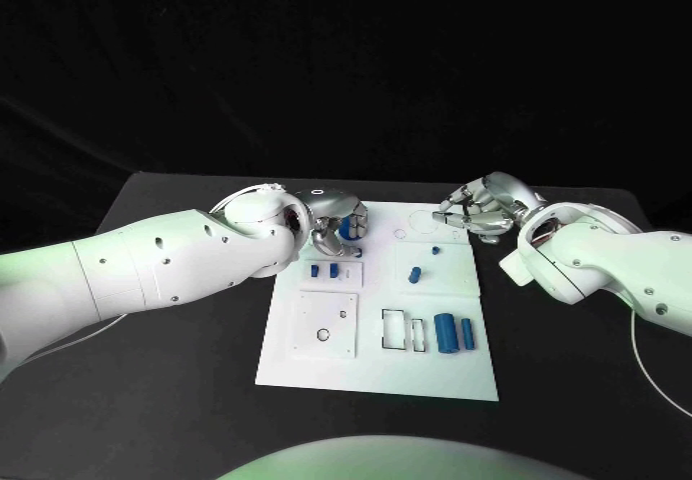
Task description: Assemble the parts on the task board
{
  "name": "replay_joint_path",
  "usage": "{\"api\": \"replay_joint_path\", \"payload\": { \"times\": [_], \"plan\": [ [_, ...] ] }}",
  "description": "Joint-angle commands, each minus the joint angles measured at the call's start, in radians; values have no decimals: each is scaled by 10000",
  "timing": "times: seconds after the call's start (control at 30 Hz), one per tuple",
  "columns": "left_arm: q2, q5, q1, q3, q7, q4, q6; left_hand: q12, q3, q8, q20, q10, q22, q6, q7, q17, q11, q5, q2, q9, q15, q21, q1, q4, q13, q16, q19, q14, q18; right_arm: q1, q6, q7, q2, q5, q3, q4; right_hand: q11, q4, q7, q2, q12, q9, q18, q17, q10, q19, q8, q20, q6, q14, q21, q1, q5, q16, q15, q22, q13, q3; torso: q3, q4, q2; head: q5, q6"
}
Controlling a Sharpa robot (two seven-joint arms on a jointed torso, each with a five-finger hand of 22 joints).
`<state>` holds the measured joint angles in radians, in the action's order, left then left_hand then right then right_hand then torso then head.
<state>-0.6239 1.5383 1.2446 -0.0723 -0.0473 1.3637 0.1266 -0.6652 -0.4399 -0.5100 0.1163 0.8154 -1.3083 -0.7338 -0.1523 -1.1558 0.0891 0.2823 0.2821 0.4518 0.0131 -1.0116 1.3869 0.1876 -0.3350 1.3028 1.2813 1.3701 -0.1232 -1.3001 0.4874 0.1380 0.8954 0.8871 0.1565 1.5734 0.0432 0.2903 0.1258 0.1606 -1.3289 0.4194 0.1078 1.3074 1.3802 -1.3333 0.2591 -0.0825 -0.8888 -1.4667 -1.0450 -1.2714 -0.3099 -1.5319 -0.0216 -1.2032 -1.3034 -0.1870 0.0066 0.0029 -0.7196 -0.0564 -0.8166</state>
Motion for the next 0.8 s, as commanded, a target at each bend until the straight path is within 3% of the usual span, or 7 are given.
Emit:
{"api": "replay_joint_path", "payload": {
  "times": [0.03, 0.1, 0.23, 0.47, 0.8],
  "plan": [
    [105, 652, 16, -2, 32, -64, -706, 108, 82, 136, 86, 159, -361, -134, -71, 82, 81, -25, -64, -119, 108, 8, -47, -9, 135, -48, 28, -27, 97, 3, 82, -119, -14, 26, 0, 8, 11, -9, -3, 60, 335, 20, 160, 1397, -254, 179, 49, 11, 112, -732, 300, 22, -30, 111, -35, 184, 319, -104, -3, 3, -6, 7, 10],
    [153, 684, 17, -3, 7, -91, -781, 145, 77, 184, 102, 212, -387, -176, -80, 71, 90, -26, -80, -162, 118, -37, -32, -14, 187, -21, 60, -4, 103, 3, 152, -178, -21, -20, 0, 7, 13, -8, 3, 105, 888, 38, 267, 970, -630, 471, 69, 2, 154, -600, 922, 17, -55, 329, -38, 576, 885, -223, -5, 3, 2, 10, 2],
    [214, 711, 20, -3, -19, -111, -919, 223, 97, 259, 121, 272, -433, -249, -81, 80, 95, -53, -67, -229, 125, -117, -36, -15, 279, 12, 118, 29, 113, 1, 311, -230, -29, -67, 0, 5, 42, -11, 37, 248, 2675, 78, 656, -480, -1783, 1600, 102, -37, 276, -63, 3265, 5, -282, 1210, 1, 2080, 2680, -529, -2, -6, 1, 13, -1],
    [368, 748, 25, -1, -151, -151, -1182, 301, 116, 322, 131, 297, -464, -294, -74, 89, 93, -79, -73, -282, 125, -161, -32, -19, 363, 38, 152, 53, 117, -3, 642, -215, -30, -44, -1, 5, 32, -15, 27, 356, 3143, 112, 702, -653, -1961, 1687, 158, -40, 288, -25, 3686, 57, -488, 1376, -9, 2360, 3212, -658, -6, 7, -2, 34, -5],
    [540, 821, 24, 0, -605, -234, -1463, 545, -242, 510, 113, 633, -630, -612, -35, 105, 51, 25, -382, -468, 86, -395, 350, -256, 701, 186, 319, 176, 151, -8, 712, -162, -36, -31, -1, 14, 27, -17, 24, 387, 3495, 128, 716, -770, -2128, 1696, 184, -36, 301, 6, 3850, 74, -543, 1479, -13, 2471, 3591, -745, -8, 12, -1, 47, -23]
  ]
}}
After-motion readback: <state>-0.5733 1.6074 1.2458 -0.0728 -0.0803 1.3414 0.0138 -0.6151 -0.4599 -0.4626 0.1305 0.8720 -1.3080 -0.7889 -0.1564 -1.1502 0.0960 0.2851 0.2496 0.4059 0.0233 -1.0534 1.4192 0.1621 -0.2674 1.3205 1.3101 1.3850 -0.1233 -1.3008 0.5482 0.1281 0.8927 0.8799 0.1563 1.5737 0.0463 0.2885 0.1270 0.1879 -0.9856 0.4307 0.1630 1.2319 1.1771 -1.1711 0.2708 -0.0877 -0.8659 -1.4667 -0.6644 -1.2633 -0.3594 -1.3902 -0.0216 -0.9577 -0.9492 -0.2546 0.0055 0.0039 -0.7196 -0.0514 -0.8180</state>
